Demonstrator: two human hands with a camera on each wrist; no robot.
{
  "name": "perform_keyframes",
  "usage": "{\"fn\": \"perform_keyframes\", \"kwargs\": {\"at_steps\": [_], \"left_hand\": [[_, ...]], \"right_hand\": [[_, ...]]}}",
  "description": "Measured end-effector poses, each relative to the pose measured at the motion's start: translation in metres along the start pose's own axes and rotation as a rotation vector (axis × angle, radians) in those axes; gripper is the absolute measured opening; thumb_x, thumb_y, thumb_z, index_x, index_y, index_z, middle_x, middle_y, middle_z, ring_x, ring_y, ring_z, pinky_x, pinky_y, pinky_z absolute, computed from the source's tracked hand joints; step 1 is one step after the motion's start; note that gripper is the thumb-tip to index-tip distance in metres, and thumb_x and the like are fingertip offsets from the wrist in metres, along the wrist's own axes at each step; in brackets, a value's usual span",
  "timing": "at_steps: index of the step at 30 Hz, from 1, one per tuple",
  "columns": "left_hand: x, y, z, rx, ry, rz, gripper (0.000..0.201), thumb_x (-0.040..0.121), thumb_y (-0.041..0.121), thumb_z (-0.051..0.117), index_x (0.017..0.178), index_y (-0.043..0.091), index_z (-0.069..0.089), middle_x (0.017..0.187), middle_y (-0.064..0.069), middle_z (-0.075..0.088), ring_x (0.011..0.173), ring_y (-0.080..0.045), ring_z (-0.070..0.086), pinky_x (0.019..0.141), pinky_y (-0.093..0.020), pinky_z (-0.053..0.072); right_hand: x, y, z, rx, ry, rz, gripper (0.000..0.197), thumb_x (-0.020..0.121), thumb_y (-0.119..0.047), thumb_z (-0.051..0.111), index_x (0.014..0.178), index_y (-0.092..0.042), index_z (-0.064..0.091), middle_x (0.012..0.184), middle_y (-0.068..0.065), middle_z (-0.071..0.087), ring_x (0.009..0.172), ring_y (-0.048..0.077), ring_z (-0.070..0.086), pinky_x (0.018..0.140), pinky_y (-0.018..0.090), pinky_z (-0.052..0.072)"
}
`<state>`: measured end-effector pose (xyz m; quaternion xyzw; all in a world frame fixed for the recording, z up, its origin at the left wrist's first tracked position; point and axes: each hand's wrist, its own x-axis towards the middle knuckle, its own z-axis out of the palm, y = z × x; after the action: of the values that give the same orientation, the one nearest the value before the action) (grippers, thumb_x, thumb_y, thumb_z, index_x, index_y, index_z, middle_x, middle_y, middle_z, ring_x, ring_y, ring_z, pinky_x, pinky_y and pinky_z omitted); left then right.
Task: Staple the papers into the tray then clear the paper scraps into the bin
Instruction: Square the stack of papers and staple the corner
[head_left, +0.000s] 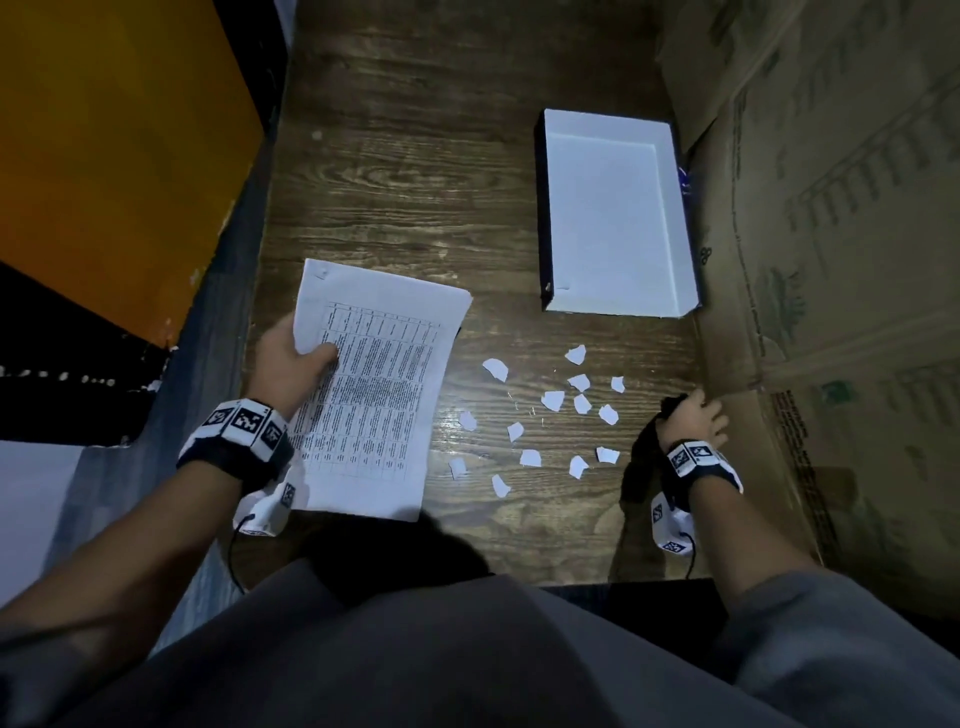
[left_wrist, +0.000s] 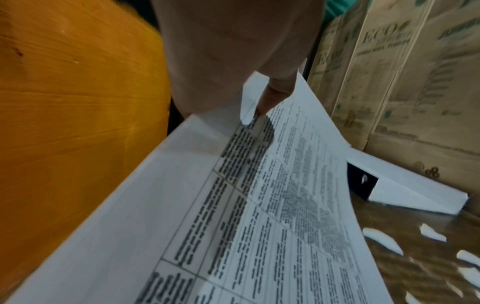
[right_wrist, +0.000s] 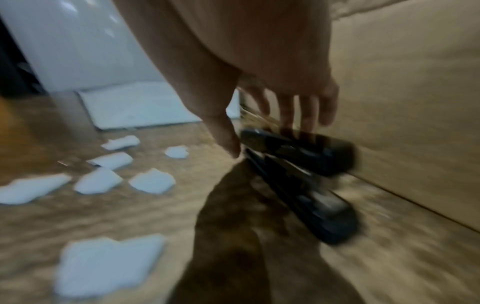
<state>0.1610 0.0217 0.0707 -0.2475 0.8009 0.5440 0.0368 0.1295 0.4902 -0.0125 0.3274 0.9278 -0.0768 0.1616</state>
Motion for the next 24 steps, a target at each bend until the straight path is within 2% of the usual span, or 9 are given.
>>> {"fn": "perform_keyframes", "kwargs": {"at_steps": [3, 5, 7, 10, 14, 17, 19, 22, 24], "left_hand": [[-0.007, 0.021, -0.010, -0.052, -0.025, 0.070, 0.027, 0.085, -0.005, 0.060, 0.107, 0.010, 0.062, 0.090, 0.005, 0.068, 0.067, 0.006, 0.066, 0.058, -0.015, 0.053], [-0.009, 0.044, -0.017, -0.097, -0.020, 0.129, 0.028, 0.084, -0.009, 0.059, 0.106, 0.008, 0.061, 0.090, 0.010, 0.066, 0.066, 0.013, 0.065, 0.056, -0.007, 0.050], [-0.009, 0.072, -0.019, -0.133, -0.015, 0.195, 0.028, 0.084, -0.012, 0.057, 0.105, 0.006, 0.060, 0.089, 0.011, 0.065, 0.065, 0.016, 0.062, 0.057, -0.004, 0.047], [-0.001, 0.112, -0.006, -0.262, -0.022, 0.232, 0.029, 0.086, -0.011, 0.053, 0.105, 0.011, 0.057, 0.094, 0.010, 0.065, 0.071, 0.014, 0.064, 0.062, -0.007, 0.050], [0.027, 0.144, 0.031, -0.446, -0.078, 0.189, 0.032, 0.084, -0.003, 0.056, 0.109, 0.017, 0.062, 0.106, -0.003, 0.072, 0.091, -0.022, 0.070, 0.067, -0.026, 0.054], [0.048, 0.149, 0.078, -0.543, -0.226, 0.061, 0.032, 0.087, -0.003, 0.061, 0.106, 0.021, 0.059, 0.113, -0.009, 0.070, 0.102, -0.028, 0.068, 0.087, -0.042, 0.057], [0.056, 0.139, 0.120, -0.375, -0.383, 0.010, 0.037, 0.085, -0.003, 0.062, 0.113, 0.021, 0.056, 0.117, -0.010, 0.067, 0.103, -0.027, 0.065, 0.093, -0.042, 0.053], [0.065, 0.119, 0.186, -0.012, -0.603, -0.012, 0.063, 0.085, -0.005, 0.055, 0.142, 0.014, 0.034, 0.116, -0.015, 0.065, 0.088, -0.024, 0.063, 0.069, -0.031, 0.053], [0.075, 0.115, 0.226, 0.076, -0.627, -0.099, 0.076, 0.087, -0.004, 0.045, 0.151, 0.018, 0.010, 0.098, -0.022, 0.064, 0.072, -0.025, 0.056, 0.057, -0.032, 0.046]], "right_hand": [[-0.036, -0.043, -0.016, 0.205, 0.167, -0.389, 0.065, 0.081, -0.014, 0.068, 0.139, -0.010, 0.038, 0.138, 0.020, 0.039, 0.127, 0.034, 0.038, 0.107, 0.046, 0.029], [-0.074, -0.079, -0.026, 0.456, -0.089, -0.683, 0.068, 0.080, -0.015, 0.072, 0.140, -0.016, 0.039, 0.140, 0.009, 0.035, 0.127, 0.017, 0.035, 0.108, 0.031, 0.028], [-0.106, -0.110, -0.028, 0.638, -0.480, -0.813, 0.082, 0.074, -0.020, 0.079, 0.142, -0.022, 0.032, 0.143, -0.001, 0.032, 0.130, 0.007, 0.034, 0.109, 0.027, 0.029], [-0.122, -0.141, -0.033, 0.827, -0.794, -0.760, 0.086, 0.065, -0.011, 0.086, 0.137, -0.013, 0.039, 0.134, 0.000, 0.055, 0.121, 0.008, 0.055, 0.101, 0.024, 0.047], [-0.096, -0.138, -0.050, 1.044, -0.645, -0.555, 0.042, 0.070, 0.004, 0.078, 0.107, -0.008, 0.063, 0.101, 0.002, 0.072, 0.090, 0.013, 0.070, 0.080, 0.027, 0.055], [-0.061, -0.122, -0.062, 1.204, -0.522, -0.418, 0.033, 0.075, 0.014, 0.068, 0.100, -0.007, 0.063, 0.090, -0.002, 0.072, 0.079, 0.012, 0.070, 0.068, 0.020, 0.056], [-0.029, -0.113, -0.066, 1.222, -0.467, -0.363, 0.033, 0.076, 0.015, 0.066, 0.097, -0.011, 0.064, 0.088, -0.003, 0.074, 0.081, 0.011, 0.070, 0.071, 0.022, 0.057], [0.026, -0.106, -0.070, 1.188, -0.386, -0.322, 0.033, 0.070, 0.002, 0.077, 0.096, -0.017, 0.066, 0.100, 0.001, 0.075, 0.097, 0.023, 0.069, 0.087, 0.040, 0.055], [0.061, -0.108, -0.072, 1.123, -0.342, -0.299, 0.032, 0.075, 0.006, 0.069, 0.099, -0.015, 0.064, 0.104, 0.008, 0.072, 0.099, 0.029, 0.068, 0.091, 0.045, 0.053]]}}
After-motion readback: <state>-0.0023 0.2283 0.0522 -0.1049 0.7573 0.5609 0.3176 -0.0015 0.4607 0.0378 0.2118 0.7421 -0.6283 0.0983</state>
